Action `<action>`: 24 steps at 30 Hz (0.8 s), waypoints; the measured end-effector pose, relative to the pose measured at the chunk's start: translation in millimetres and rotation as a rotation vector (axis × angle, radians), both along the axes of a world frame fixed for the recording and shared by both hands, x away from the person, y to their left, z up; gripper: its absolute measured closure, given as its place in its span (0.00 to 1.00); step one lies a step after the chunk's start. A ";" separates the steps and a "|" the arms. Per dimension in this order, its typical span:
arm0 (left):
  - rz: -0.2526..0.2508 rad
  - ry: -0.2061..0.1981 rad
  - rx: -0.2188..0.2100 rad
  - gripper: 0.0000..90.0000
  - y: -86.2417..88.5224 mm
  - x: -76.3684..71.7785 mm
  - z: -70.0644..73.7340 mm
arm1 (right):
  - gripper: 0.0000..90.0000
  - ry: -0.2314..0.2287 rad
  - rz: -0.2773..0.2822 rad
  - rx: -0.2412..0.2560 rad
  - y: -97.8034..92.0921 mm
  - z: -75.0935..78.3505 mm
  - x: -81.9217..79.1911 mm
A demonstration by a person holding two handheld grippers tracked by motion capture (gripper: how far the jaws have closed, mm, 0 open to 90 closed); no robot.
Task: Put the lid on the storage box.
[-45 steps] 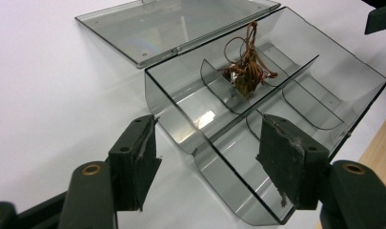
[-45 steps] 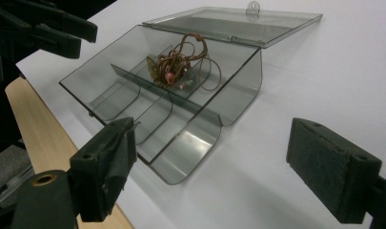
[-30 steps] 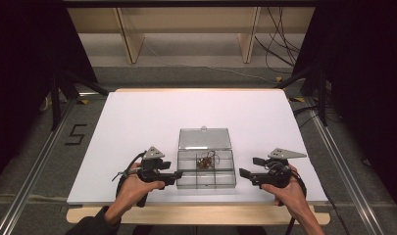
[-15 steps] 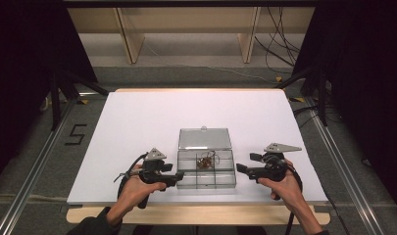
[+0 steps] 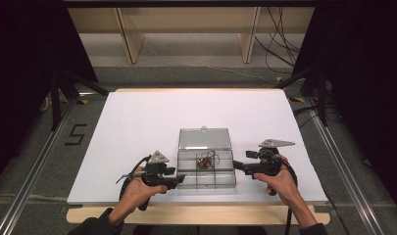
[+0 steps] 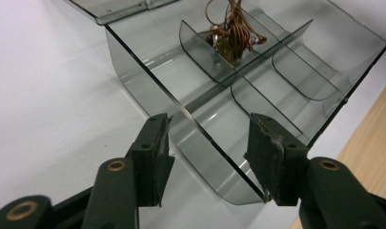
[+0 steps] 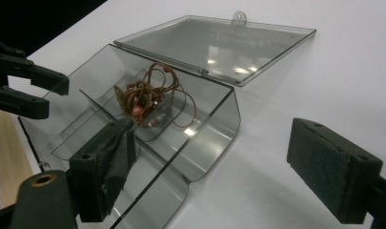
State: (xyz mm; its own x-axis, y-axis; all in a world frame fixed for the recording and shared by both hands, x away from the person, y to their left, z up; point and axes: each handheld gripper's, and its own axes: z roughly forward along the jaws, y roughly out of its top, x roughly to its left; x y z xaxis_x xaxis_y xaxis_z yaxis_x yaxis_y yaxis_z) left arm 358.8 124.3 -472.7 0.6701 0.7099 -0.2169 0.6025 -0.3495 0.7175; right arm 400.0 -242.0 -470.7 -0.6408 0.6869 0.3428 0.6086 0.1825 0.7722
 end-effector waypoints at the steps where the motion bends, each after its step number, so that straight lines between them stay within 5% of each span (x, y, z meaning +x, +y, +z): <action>1: 0.006 -0.001 -0.002 0.56 -1.6 -0.6 -1.1 | 0.19 -0.017 0.006 -0.016 -1.6 1.1 0.7; 4: 0.006 -0.005 0.011 0.59 -3.2 -0.8 -3.5 | 0.19 0.013 0.009 0.009 2.2 1.3 3.5; 14: 0.011 -0.012 0.009 0.61 -2.5 -2.8 -3.7 | 0.19 0.003 0.034 -0.009 9.5 -0.5 20.9; 16: 0.013 -0.013 0.011 0.61 -2.7 -2.8 -3.9 | 0.19 0.051 0.023 0.013 13.3 -0.8 22.4; 21: 0.018 -0.016 0.016 0.61 -3.0 -3.3 -3.9 | 0.19 0.029 0.049 -0.012 16.8 -2.8 33.0; 24: 0.018 -0.019 0.009 0.61 -3.0 -3.3 -4.4 | 0.19 0.062 0.042 0.002 19.8 -4.7 36.7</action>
